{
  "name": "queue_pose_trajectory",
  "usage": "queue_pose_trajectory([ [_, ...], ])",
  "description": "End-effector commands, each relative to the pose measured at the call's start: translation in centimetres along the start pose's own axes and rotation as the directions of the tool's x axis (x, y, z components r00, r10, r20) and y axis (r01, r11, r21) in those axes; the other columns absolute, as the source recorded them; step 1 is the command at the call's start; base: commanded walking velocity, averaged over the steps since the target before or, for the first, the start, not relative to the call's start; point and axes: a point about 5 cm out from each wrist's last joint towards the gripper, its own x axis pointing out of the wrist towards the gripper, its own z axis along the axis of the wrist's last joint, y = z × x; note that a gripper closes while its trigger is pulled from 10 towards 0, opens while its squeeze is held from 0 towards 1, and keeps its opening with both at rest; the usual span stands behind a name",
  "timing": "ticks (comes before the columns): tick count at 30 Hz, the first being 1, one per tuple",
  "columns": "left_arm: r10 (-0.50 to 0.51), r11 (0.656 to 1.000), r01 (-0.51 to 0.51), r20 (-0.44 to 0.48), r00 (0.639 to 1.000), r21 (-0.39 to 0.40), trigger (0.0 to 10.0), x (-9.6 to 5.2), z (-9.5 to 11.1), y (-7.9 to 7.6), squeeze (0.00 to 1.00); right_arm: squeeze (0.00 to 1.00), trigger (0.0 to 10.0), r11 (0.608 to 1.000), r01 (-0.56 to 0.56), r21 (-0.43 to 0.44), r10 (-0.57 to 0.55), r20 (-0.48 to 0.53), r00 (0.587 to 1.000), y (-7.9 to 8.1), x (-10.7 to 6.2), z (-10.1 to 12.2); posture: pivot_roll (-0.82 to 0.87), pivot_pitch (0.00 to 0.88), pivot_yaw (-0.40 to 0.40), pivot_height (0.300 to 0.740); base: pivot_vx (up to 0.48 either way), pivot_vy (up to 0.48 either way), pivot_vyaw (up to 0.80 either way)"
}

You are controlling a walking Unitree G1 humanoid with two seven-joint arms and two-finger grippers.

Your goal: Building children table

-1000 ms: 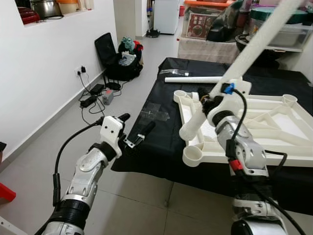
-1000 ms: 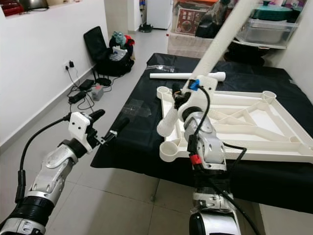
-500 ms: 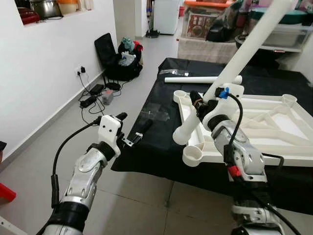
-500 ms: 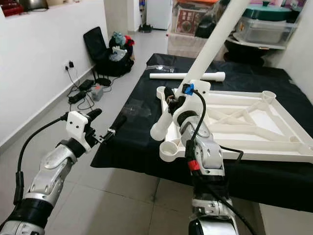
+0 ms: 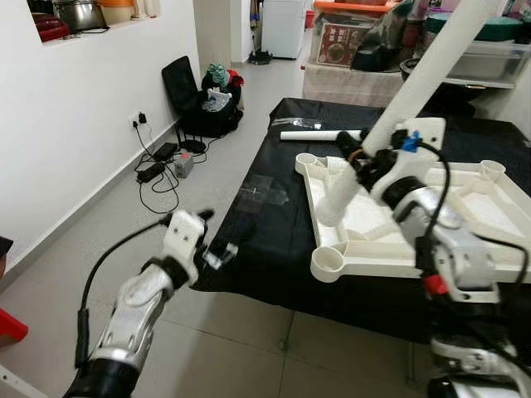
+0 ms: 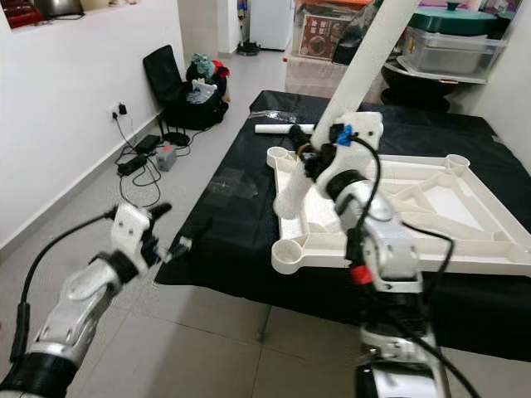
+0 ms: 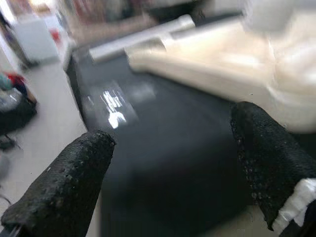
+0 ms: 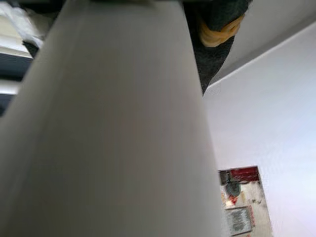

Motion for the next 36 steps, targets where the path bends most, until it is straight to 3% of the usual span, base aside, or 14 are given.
queue_pose_trajectory([
  [1, -0.107, 0.994, 0.107, 0.005, 0.994, 0.012, 10.0, 0.1, 0.3, -1.5, 0.00, 0.00, 10.0, 0.998, -0.066, -0.004, 0.065, -0.014, 0.998, 0.7, -0.2, -0.2, 0.03, 0.000, -0.049, 0.740, 0.000, 0.000, 0.00],
  [5, -0.292, 0.956, 0.292, 0.021, 0.956, 0.020, 10.0, 0.3, 0.6, -4.1, 0.00, 0.00, 10.0, 0.992, -0.129, -0.014, 0.128, -0.043, 0.991, 1.6, -0.3, -1.0, 0.01, 0.000, -0.039, 0.740, 0.000, 0.000, 0.00],
  [10, -0.364, 0.931, 0.363, 0.019, 0.931, 0.025, 10.0, 0.6, 0.8, -4.8, 0.00, 0.00, 10.0, 0.982, -0.188, -0.004, 0.187, -0.076, 0.979, 2.4, -0.5, -1.8, 0.02, 0.000, -0.037, 0.740, 0.000, 0.000, 0.00],
  [14, -0.373, 0.927, 0.373, 0.008, 0.928, 0.037, 10.0, 0.7, 0.8, -4.8, 0.00, 0.00, 10.0, 0.977, -0.215, 0.005, 0.215, -0.091, 0.972, 2.7, -0.7, -2.2, 0.03, 0.000, -0.037, 0.740, 0.000, 0.000, 0.00],
  [25, -0.357, 0.934, 0.358, -0.008, 0.934, 0.022, 10.0, -0.3, 0.5, -4.4, 0.00, 0.00, 10.0, 0.975, -0.222, -0.020, 0.213, -0.200, 0.956, 0.2, -1.8, -4.4, 0.04, 0.000, -0.046, 0.740, 0.000, 0.000, 0.00],
  [36, -0.349, 0.937, 0.349, -0.013, 0.937, 0.023, 10.0, -0.8, 0.6, -3.8, 0.00, 0.00, 10.0, 0.973, -0.232, 0.012, 0.227, -0.263, 0.938, -0.7, -2.2, -5.8, 0.05, 0.000, -0.055, 0.740, 0.000, 0.000, 0.00],
])
